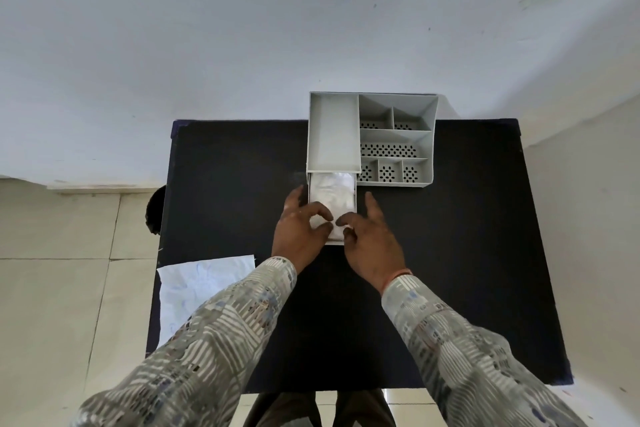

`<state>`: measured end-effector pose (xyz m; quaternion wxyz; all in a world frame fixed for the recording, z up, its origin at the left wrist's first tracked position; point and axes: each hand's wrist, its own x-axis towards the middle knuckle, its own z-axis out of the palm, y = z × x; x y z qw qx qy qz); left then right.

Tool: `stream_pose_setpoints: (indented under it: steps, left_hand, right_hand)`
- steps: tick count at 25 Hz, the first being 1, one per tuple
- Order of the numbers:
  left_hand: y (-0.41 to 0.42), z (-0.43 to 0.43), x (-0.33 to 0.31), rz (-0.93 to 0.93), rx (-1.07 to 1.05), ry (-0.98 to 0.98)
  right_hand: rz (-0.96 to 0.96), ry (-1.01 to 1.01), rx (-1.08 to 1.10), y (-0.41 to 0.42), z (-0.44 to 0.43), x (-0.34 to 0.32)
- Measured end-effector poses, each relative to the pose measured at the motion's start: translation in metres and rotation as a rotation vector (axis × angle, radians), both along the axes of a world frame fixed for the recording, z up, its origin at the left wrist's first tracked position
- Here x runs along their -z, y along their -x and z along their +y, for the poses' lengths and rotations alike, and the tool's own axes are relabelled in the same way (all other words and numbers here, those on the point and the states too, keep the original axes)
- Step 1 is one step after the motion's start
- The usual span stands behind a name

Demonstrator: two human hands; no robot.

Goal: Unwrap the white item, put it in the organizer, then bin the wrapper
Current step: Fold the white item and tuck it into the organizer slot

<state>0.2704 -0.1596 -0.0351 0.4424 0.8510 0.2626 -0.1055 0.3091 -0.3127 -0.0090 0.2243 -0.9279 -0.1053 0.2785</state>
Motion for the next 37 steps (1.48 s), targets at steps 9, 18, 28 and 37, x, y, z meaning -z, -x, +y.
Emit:
stream_pose_setpoints:
  steps: [9, 18, 28, 37]
  left_hand:
    - [0.0, -0.001, 0.0, 0.057, 0.017, -0.005]
    - [-0.008, -0.001, -0.004, 0.108, 0.081, -0.083]
    - [0.033, 0.011, -0.013, 0.04, 0.404, -0.483]
    - [0.009, 0.011, -0.02, -0.017, 0.416, -0.479]
  right_hand:
    - [0.012, 0.008, 0.003, -0.02, 0.001, 0.004]
    - [-0.006, 0.19, -0.165, -0.022, 0.003, 0.002]
    - [-0.151, 0.404, -0.391, -0.001, -0.022, 0.0]
    - [-0.192, 0.421, -0.419, -0.018, -0.005, -0.006]
